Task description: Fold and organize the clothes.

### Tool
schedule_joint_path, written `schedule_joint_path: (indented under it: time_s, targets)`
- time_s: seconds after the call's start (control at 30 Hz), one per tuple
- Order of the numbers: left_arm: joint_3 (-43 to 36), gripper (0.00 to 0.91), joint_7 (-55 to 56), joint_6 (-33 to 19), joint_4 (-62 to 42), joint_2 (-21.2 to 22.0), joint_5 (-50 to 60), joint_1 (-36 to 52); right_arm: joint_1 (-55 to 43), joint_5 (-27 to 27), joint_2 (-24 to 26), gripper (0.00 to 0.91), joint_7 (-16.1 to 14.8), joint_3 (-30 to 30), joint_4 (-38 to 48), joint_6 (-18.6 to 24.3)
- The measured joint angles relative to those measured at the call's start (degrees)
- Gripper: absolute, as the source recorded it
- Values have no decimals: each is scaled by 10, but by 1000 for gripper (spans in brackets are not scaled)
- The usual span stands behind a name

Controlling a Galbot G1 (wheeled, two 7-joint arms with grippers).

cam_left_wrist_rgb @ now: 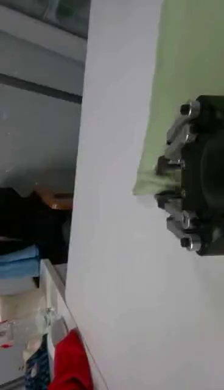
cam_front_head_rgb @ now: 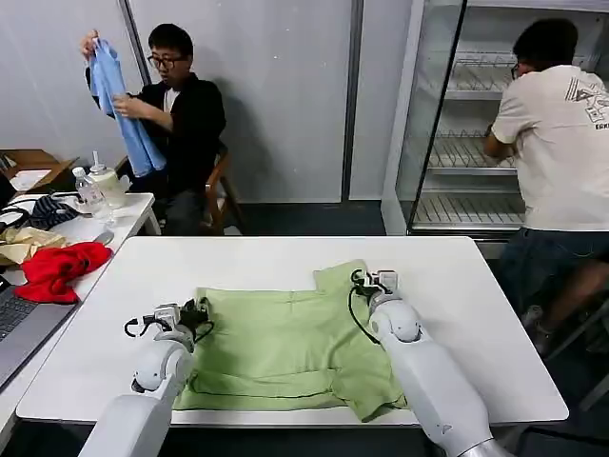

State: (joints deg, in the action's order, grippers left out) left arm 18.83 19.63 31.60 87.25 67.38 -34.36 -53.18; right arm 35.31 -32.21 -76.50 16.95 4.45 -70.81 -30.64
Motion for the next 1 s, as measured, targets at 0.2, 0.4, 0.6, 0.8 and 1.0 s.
schedule_joint_path:
  time_s: [0.2, 0.4, 0.6, 0.8, 1.0]
  targets:
    - [0, 20, -2, 0, -1, 0, 0, 2, 4, -1, 0, 0, 0, 0, -3, 1]
    - [-2, 20, -1, -1, -4, 2, 2, 6, 1, 4, -2, 0, -1, -1, 2, 8]
    - [-2, 20, -1, -5, -8, 7, 3, 14, -8, 12, -9, 0, -6, -1, 8, 27]
    - [0, 20, 1, -4, -4, 4, -2, 27, -18, 18, -4, 0, -8, 0, -8, 41]
    - [6, 20, 2, -2, 14, -3, -6, 32, -14, 19, 3, 0, -7, 4, -40, 48]
